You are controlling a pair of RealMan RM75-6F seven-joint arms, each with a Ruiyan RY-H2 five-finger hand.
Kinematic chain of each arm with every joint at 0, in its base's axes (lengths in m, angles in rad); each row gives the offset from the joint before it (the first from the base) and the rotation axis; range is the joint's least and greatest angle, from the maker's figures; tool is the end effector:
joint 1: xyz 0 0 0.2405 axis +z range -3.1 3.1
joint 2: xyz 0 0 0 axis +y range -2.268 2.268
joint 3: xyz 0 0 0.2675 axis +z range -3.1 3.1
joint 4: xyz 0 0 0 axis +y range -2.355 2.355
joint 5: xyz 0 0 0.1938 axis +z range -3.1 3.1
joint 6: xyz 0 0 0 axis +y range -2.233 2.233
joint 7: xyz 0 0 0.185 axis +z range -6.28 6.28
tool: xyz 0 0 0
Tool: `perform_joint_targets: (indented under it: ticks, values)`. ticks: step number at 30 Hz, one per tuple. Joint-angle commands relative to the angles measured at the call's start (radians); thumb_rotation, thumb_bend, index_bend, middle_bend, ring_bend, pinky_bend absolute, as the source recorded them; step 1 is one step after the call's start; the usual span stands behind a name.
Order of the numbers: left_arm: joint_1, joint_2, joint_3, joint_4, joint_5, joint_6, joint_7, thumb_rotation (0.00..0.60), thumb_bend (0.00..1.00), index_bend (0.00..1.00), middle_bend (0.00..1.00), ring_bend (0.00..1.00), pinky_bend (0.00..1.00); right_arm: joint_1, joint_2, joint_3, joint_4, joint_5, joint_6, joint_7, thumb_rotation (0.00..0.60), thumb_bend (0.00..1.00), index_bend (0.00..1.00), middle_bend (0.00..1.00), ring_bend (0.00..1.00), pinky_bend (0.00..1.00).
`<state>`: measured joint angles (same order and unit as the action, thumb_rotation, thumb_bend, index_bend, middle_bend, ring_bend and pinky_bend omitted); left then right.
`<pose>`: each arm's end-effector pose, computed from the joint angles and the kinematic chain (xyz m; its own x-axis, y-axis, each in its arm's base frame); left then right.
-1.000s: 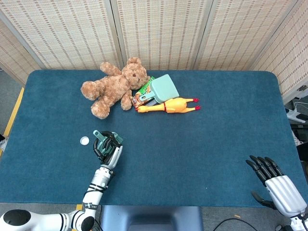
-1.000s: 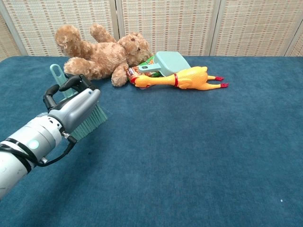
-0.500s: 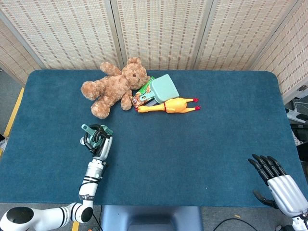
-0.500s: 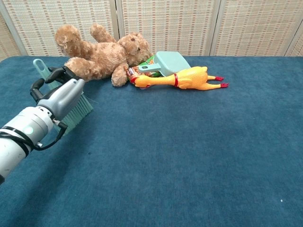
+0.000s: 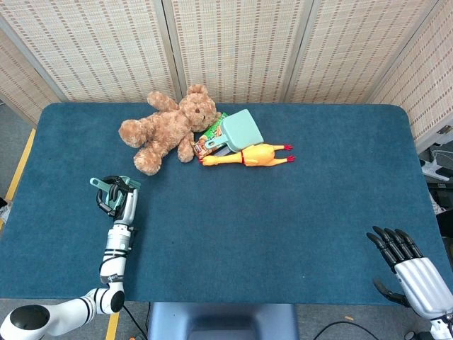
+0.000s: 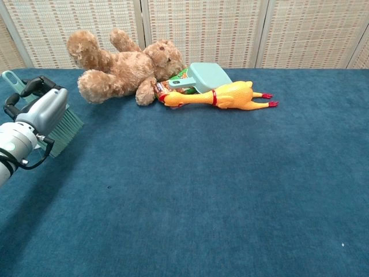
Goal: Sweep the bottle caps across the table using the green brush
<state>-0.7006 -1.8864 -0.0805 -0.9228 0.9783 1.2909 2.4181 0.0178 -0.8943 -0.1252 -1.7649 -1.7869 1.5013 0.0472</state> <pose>-0.2284 0.3991 -0.0299 0.4739 -0.0390 -0.8797 -0.8799 0.0188 -0.4749 -0.2797 -0.1595 0.1902 0.4272 -0.1910 0.8837 -0.8988 -0.1961 0.3921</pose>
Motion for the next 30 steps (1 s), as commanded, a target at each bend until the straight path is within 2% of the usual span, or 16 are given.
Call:
perform_joint_targets:
  ticks: [1, 8, 12, 14, 18, 19, 21, 23, 28, 30]
  values:
    - [0.002, 0.007, 0.012, 0.035, -0.004, -0.017, -0.029, 0.600, 0.55, 0.87, 1.00, 0.82, 0.88, 0.000, -0.002, 0.000, -0.003, 0.001, -0.003, -0.006, 0.600, 0.20, 0.00, 0.00, 0.00, 0.00]
    - [0.001, 0.024, 0.016, 0.078, -0.002, -0.021, -0.076, 0.600, 0.55, 0.87, 1.00, 0.82, 0.88, 0.000, -0.005, 0.001, -0.008, 0.005, -0.009, -0.021, 0.600, 0.20, 0.00, 0.00, 0.00, 0.00]
    - [0.003, 0.044, 0.010, 0.032, 0.000, 0.003, -0.098, 0.600, 0.55, 0.86, 1.00, 0.82, 0.88, 0.000, -0.006, 0.002, -0.008, 0.006, -0.009, -0.024, 0.600, 0.20, 0.00, 0.00, 0.00, 0.00]
    - [0.010, 0.067, 0.012, -0.054, 0.009, 0.036, -0.105, 0.600, 0.55, 0.86, 1.00, 0.82, 0.88, 0.000, -0.007, 0.003, -0.008, 0.008, -0.009, -0.025, 0.600, 0.20, 0.00, 0.00, 0.00, 0.00]
    - [0.033, 0.140, 0.024, -0.329, 0.009, 0.108, -0.082, 0.600, 0.55, 0.86, 1.00, 0.82, 0.88, 0.001, -0.006, 0.001, -0.008, 0.005, -0.013, -0.026, 0.600, 0.20, 0.00, 0.00, 0.00, 0.00]
    - [0.038, 0.171, 0.028, -0.430, 0.014, 0.123, -0.093, 0.600, 0.55, 0.86, 1.00, 0.82, 0.88, 0.001, -0.006, 0.000, -0.008, 0.002, -0.012, -0.024, 0.600, 0.20, 0.00, 0.00, 0.00, 0.00]
    - [0.039, 0.215, 0.045, -0.547, 0.060, 0.166, -0.102, 0.600, 0.55, 0.86, 1.00, 0.82, 0.88, 0.000, -0.004, -0.002, -0.007, -0.002, -0.010, -0.021, 0.600, 0.20, 0.00, 0.00, 0.00, 0.00]
    - [0.051, 0.254, 0.040, -0.674, 0.075, 0.195, -0.160, 0.600, 0.55, 0.86, 1.00, 0.82, 0.88, -0.001, -0.004, -0.004, -0.006, -0.008, -0.007, -0.019, 0.600, 0.20, 0.00, 0.00, 0.00, 0.00]
    - [0.097, 0.325, -0.004, -0.987, -0.076, 0.203, -0.313, 0.600, 0.55, 0.86, 1.00, 0.82, 0.88, 0.000, -0.005, -0.008, -0.006, -0.016, -0.009, -0.022, 0.600, 0.20, 0.00, 0.00, 0.00, 0.00]
    - [0.107, 0.347, 0.011, -1.056, -0.109, 0.195, -0.358, 0.600, 0.55, 0.85, 1.00, 0.82, 0.88, 0.001, -0.005, -0.009, -0.007, -0.020, -0.011, -0.023, 0.600, 0.20, 0.00, 0.00, 0.00, 0.00]
